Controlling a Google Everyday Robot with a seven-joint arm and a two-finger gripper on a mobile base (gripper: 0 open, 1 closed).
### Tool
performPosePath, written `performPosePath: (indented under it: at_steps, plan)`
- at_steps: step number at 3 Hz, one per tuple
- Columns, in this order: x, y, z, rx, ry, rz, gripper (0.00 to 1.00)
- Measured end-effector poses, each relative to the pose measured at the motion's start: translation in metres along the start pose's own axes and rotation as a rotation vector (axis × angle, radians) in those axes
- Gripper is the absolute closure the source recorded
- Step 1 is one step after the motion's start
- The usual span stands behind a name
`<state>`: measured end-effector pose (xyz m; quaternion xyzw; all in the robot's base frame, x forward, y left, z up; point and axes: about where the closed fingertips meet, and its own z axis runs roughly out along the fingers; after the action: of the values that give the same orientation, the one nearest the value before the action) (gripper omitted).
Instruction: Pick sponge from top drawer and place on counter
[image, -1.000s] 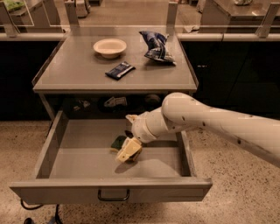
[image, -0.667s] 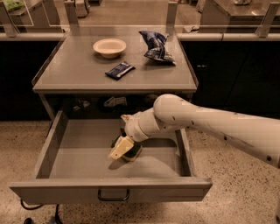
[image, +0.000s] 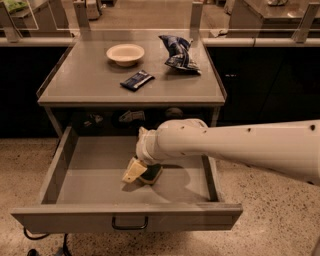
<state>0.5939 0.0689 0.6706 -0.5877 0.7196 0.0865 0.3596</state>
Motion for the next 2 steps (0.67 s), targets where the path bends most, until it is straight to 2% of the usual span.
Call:
performPosePath:
  at_steps: [1,2]
  plan:
    - [0.0237,0.0031,-0.0006,0.064,0.078,-0.019,0.00]
    - [0.0273,0.0064,0.0075,0.058,0.103,0.021,0.00]
